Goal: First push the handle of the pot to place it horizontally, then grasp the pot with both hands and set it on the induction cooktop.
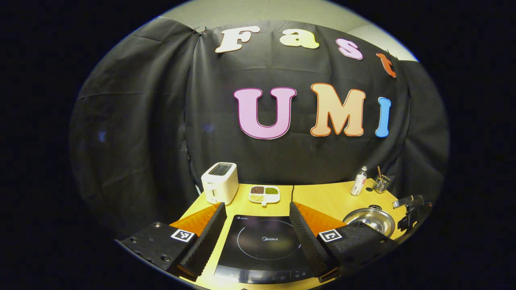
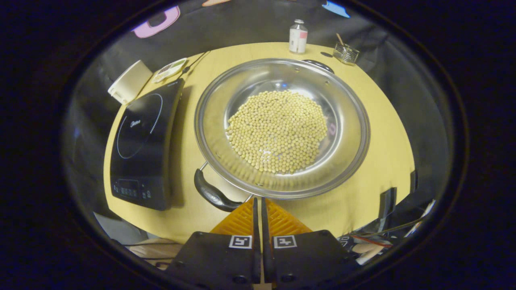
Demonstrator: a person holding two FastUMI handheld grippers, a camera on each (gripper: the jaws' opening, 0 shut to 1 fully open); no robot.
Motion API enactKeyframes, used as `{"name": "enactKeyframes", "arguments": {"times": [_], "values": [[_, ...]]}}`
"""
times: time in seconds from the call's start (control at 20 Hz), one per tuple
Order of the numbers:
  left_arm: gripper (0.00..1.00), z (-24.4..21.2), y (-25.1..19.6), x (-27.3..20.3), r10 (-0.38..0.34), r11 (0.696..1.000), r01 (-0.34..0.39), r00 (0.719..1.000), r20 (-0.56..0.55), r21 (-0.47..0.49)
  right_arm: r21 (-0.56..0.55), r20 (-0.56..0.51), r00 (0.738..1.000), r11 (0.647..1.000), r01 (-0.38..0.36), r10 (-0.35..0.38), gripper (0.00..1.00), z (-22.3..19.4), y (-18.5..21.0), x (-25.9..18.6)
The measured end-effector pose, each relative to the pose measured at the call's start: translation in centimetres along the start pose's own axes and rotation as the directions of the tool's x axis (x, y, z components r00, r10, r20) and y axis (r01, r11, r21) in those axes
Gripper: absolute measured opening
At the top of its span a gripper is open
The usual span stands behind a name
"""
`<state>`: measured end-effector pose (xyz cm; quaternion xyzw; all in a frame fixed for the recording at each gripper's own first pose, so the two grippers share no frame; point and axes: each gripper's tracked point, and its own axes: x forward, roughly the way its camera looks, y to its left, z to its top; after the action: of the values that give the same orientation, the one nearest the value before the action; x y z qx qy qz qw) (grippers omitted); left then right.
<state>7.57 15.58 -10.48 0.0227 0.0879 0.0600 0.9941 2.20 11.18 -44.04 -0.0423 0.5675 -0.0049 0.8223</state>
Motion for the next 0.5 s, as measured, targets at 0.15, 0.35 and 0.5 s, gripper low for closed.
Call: {"name": "enactKeyframes", "arguments": {"times": [0.15,0.35,0.5], "values": [[0.93,-0.2,0.0,0.2,-0.025,1.000,0.025,1.000,0.000,0.000,0.091,0.001,0.998,0.994,-0.058,0.058,0.06,0.7,2.5,0.4],[0.96,-0.6,-0.1,0.5,-0.059,0.998,0.059,0.998,-0.008,-0.004,0.147,0.022,0.995,0.984,-0.097,0.095,0.06,2.1,4.9,0.8],[0.96,-0.9,0.2,0.7,-0.075,0.997,0.075,0.997,-0.014,-0.005,0.208,0.044,0.993,0.972,-0.114,0.107,0.06,2.9,6.4,1.1]]}}
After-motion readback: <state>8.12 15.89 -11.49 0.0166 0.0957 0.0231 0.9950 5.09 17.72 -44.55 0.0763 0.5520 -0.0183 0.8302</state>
